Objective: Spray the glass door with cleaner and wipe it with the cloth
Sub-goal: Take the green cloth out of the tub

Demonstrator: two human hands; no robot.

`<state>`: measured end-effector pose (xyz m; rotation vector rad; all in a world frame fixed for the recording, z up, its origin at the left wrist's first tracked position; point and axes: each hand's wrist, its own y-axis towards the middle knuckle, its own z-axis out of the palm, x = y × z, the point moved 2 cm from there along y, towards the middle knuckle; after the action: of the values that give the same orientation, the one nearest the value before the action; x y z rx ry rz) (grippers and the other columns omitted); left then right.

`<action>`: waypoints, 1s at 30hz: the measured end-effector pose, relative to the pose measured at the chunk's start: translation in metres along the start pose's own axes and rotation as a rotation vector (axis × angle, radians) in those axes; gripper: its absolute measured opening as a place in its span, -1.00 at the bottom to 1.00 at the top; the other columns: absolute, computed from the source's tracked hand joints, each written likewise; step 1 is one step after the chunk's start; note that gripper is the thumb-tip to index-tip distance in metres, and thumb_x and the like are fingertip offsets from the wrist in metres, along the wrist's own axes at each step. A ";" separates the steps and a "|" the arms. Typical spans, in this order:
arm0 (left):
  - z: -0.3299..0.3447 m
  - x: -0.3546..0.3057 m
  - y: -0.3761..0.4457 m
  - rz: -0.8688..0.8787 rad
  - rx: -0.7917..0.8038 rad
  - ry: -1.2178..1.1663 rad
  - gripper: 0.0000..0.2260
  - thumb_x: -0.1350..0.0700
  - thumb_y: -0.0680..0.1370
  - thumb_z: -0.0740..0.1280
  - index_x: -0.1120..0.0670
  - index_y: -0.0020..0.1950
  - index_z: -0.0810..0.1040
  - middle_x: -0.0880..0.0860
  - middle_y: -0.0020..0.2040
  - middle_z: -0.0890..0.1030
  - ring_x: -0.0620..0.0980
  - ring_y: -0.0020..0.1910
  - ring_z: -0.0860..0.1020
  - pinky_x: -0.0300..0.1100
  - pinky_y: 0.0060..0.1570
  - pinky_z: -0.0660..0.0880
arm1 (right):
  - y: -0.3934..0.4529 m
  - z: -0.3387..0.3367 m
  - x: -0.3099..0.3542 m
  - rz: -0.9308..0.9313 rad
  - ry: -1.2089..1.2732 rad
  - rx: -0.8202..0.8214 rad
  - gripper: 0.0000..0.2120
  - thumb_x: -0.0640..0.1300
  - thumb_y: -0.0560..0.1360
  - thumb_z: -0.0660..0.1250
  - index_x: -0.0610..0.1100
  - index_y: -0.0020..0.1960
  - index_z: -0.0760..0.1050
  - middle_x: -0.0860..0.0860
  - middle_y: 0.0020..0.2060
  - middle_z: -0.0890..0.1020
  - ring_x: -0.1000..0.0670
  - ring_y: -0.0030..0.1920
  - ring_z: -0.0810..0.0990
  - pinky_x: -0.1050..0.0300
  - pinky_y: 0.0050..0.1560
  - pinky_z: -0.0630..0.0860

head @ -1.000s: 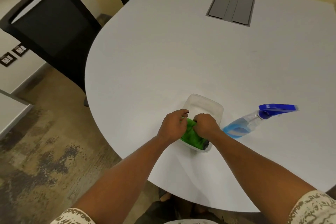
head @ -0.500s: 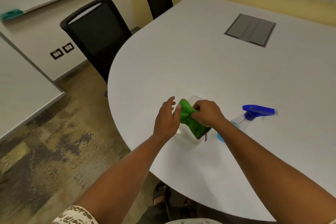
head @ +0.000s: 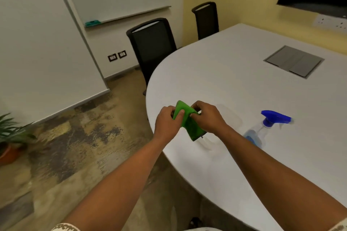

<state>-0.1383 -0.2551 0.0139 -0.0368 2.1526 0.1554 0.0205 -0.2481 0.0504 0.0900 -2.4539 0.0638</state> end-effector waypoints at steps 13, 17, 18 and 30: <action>-0.139 0.050 -0.165 -0.065 -0.199 -0.089 -0.95 0.04 0.54 0.45 -0.02 -0.03 0.63 -0.16 -0.18 0.60 -0.11 -0.16 0.56 -0.13 -0.09 0.54 | -0.149 0.114 0.101 -0.156 0.163 0.199 -0.75 -0.09 0.55 0.38 -0.10 0.20 0.53 -0.02 0.08 0.65 -0.05 0.04 0.62 0.03 0.08 0.56; -0.177 0.055 -0.234 -0.077 -0.282 0.057 -0.89 0.02 0.52 0.44 0.03 -0.02 0.63 -0.07 -0.12 0.63 -0.03 -0.09 0.59 -0.09 -0.05 0.54 | -0.205 0.139 0.133 -0.165 0.250 0.355 -0.72 -0.26 0.53 0.22 -0.10 0.15 0.62 -0.05 0.02 0.69 -0.08 0.02 0.63 0.04 0.06 0.53; -0.186 0.056 -0.251 -0.088 -0.294 0.085 -0.88 0.02 0.52 0.44 0.03 -0.01 0.63 -0.05 -0.10 0.65 -0.01 -0.08 0.60 -0.07 -0.03 0.56 | -0.217 0.144 0.140 -0.104 0.339 0.426 -0.71 -0.27 0.52 0.17 -0.11 0.06 0.64 -0.09 -0.04 0.70 -0.13 0.01 0.64 0.01 0.03 0.54; -0.251 0.030 -0.417 -0.148 -0.460 0.478 -0.82 0.00 0.46 0.39 -0.01 0.02 0.65 -0.02 -0.09 0.61 0.07 -0.10 0.60 -0.07 -0.18 0.50 | -0.331 0.183 0.215 0.190 0.645 1.224 -0.23 0.55 0.46 -0.06 0.02 0.19 0.60 -0.05 0.07 0.67 -0.07 0.10 0.60 -0.10 0.13 0.50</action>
<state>-0.3267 -0.6993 0.0851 -0.5461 2.5294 0.6037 -0.2338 -0.6006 0.0531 0.3034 -1.4659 1.4145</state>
